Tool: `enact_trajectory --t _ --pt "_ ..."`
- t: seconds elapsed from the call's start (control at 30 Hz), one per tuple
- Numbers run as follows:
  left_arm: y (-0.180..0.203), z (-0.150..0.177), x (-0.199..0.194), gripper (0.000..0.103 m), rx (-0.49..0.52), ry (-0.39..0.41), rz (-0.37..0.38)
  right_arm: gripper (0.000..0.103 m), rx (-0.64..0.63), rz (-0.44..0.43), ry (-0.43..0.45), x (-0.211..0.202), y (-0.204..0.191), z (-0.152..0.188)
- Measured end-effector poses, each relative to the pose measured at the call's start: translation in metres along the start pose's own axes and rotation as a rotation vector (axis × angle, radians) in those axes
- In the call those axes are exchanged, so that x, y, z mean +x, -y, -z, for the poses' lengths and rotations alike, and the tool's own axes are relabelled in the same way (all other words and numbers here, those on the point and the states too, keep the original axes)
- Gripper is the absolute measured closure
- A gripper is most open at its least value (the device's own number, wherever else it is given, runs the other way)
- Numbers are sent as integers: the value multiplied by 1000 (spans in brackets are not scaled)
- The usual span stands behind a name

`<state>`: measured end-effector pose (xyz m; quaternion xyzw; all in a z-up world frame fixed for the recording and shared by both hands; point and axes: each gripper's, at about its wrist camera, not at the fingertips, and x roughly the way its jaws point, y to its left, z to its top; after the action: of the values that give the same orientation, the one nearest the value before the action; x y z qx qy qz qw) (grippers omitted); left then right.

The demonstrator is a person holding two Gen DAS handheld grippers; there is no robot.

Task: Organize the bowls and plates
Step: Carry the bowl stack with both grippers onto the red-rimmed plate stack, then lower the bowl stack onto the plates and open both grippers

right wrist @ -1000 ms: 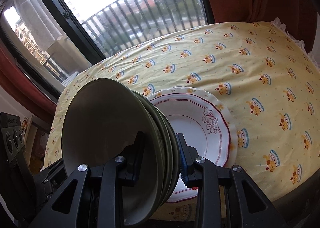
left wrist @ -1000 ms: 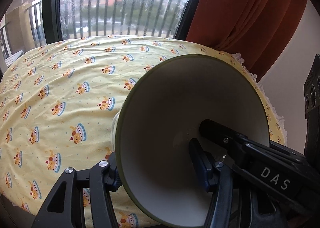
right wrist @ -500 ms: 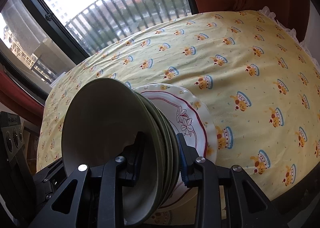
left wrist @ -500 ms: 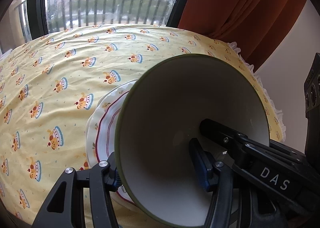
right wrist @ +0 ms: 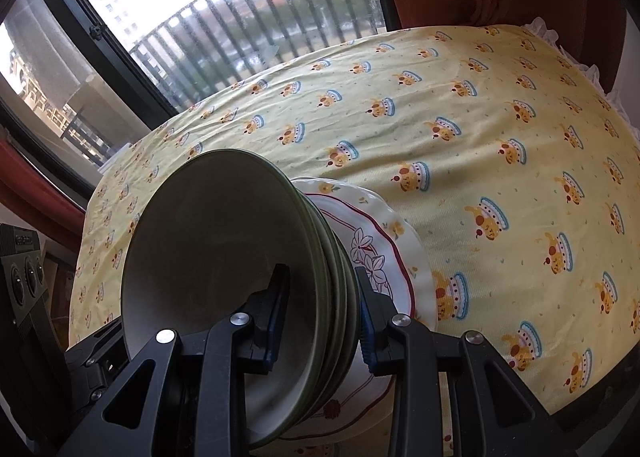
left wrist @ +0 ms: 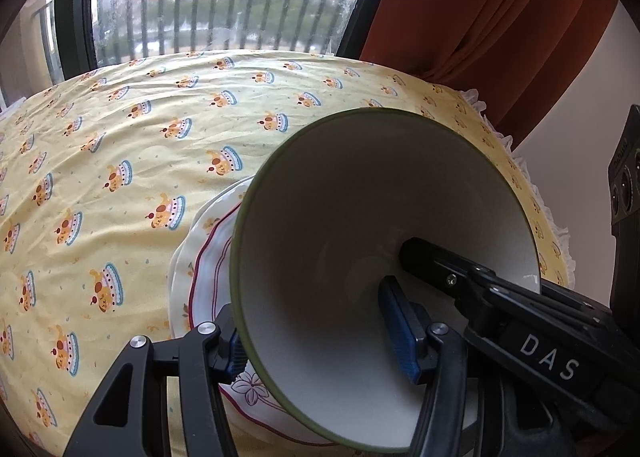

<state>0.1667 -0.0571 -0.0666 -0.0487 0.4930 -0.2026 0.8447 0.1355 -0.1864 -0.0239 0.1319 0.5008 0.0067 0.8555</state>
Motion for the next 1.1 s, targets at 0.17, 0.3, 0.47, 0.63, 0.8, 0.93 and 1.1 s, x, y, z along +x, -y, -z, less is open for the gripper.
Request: enact_trajectory --t 0.17,0.3,0.47,0.63,0.8,0.93,1.1 --pt "4 12 -7 45 10 25 -10 69 -2 -8 12 -3 3 5" --pt "5 14 -8 45 3 35 -10 69 -2 -11 20 -5 3 7" --pt "-1 11 -5 44 -28 19 10 68 0 -13 38 -5 2 5" --pt "1 2 -5 41 11 53 -44 63 -22 44 80 -2 -5 -1" --pt "-4 2 -2 31 -2 46 -37 43 13 70 79 -1 1 -1" --pt "-1 6 -8 22 15 74 -65 41 15 76 93 -7 1 2" --pt "7 9 -21 18 40 129 -109 40 6 81 133 -21 -2 10"
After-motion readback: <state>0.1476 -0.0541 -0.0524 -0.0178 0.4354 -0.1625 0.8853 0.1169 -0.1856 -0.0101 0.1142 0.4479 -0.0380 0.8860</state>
